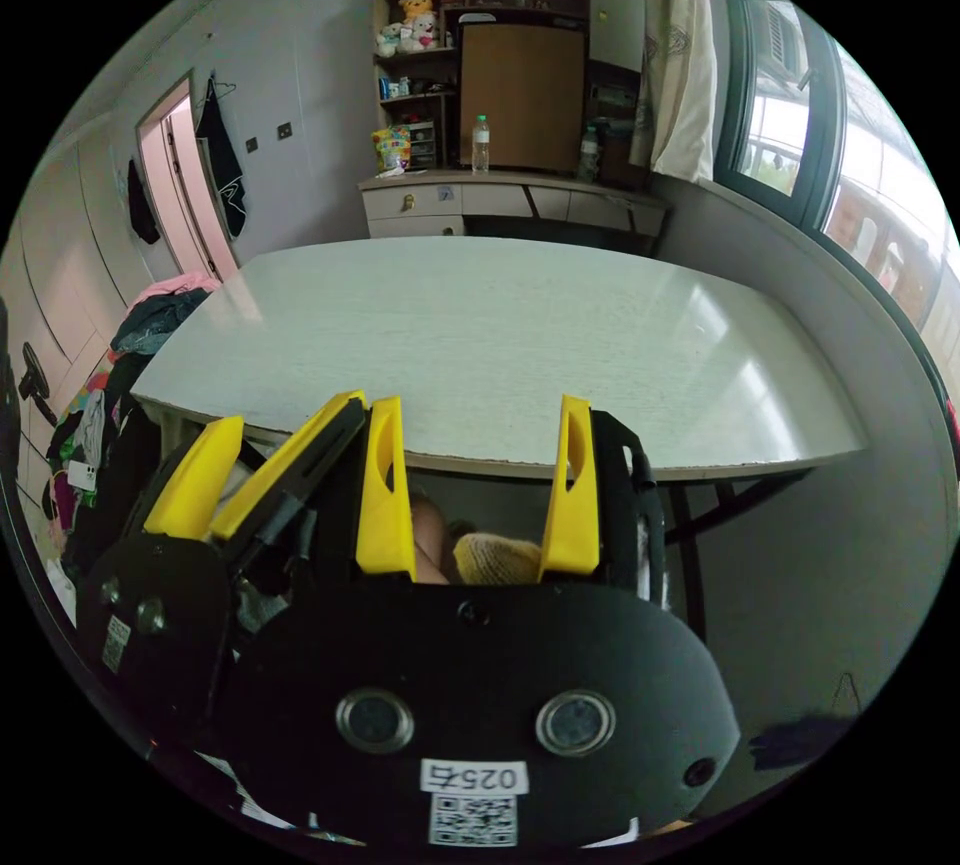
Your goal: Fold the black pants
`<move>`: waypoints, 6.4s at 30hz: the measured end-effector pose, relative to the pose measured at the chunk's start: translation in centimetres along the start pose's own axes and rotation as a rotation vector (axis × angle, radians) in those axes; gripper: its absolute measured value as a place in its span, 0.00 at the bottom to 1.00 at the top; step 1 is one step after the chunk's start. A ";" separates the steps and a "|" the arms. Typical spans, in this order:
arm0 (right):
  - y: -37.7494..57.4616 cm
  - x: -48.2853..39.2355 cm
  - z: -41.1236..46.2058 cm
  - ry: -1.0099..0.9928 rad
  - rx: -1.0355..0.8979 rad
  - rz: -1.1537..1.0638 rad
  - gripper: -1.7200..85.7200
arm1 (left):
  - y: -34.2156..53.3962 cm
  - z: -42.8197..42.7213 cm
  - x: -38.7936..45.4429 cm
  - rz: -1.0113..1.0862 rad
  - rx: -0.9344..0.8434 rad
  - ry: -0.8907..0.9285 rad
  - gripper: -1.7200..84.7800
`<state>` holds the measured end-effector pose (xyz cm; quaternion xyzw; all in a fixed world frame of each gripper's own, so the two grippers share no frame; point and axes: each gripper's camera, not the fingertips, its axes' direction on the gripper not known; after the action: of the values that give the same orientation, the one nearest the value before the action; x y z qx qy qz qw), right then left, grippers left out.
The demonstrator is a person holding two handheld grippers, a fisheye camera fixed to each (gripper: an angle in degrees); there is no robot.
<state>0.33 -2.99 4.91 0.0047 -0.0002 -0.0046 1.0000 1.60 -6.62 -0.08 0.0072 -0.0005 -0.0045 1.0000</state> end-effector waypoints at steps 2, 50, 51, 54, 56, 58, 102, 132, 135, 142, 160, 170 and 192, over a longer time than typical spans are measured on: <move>0.0 0.2 -0.1 -0.005 0.004 0.005 0.26 | 0.0 -0.7 -0.4 -0.011 0.005 0.002 0.21; 8.0 -4.7 -15.1 -1.616 0.777 -0.376 0.18 | 26.5 -42.0 -38.8 -0.192 0.707 -0.512 0.15; 8.0 -8.5 -14.3 -1.615 0.689 -0.422 0.19 | 26.6 -40.4 -41.7 -0.282 0.649 -0.468 0.20; 8.8 -18.8 -11.6 -1.550 0.496 -0.545 0.20 | 27.2 -34.7 -49.1 -0.443 0.576 -0.338 0.23; 9.7 -25.3 -9.6 -1.476 0.397 -0.610 0.20 | 27.0 -30.8 -53.1 -0.516 0.557 -0.275 0.21; 10.6 -32.1 -7.4 -1.407 0.276 -0.716 0.20 | 26.2 -27.0 -56.4 -0.544 0.537 -0.251 0.21; -1.0 -43.6 -2.6 -1.854 0.161 -0.945 0.20 | 12.8 -28.8 -59.0 0.010 0.713 -0.065 0.04; -4.6 4.9 -13.2 -1.741 0.392 -0.660 0.04 | -3.3 -29.5 -35.4 0.837 0.805 1.367 0.05; -5.4 11.6 -16.8 -1.485 0.578 -0.561 0.02 | -6.1 -27.5 -33.1 0.669 0.783 1.272 0.07; -6.6 22.5 -22.3 -1.446 0.736 -0.594 0.02 | -8.3 -21.8 -32.3 0.488 0.863 1.521 0.13; -2.8 33.7 -16.5 -1.410 0.660 -0.302 0.02 | 0.4 -17.6 -17.7 0.516 0.734 1.240 0.18; 0.1 35.8 -16.5 -1.346 0.621 -0.313 0.05 | -1.4 -16.0 -15.6 0.356 0.833 1.052 0.01; 24.8 22.9 -23.3 -0.381 0.606 -0.131 0.24 | -5.3 -18.6 -5.8 0.451 0.938 0.674 0.01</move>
<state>23.44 21.83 -18.10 0.2998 -0.1875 -0.0691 0.9328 -4.18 -11.60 -18.78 0.4466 0.3120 0.2104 0.8118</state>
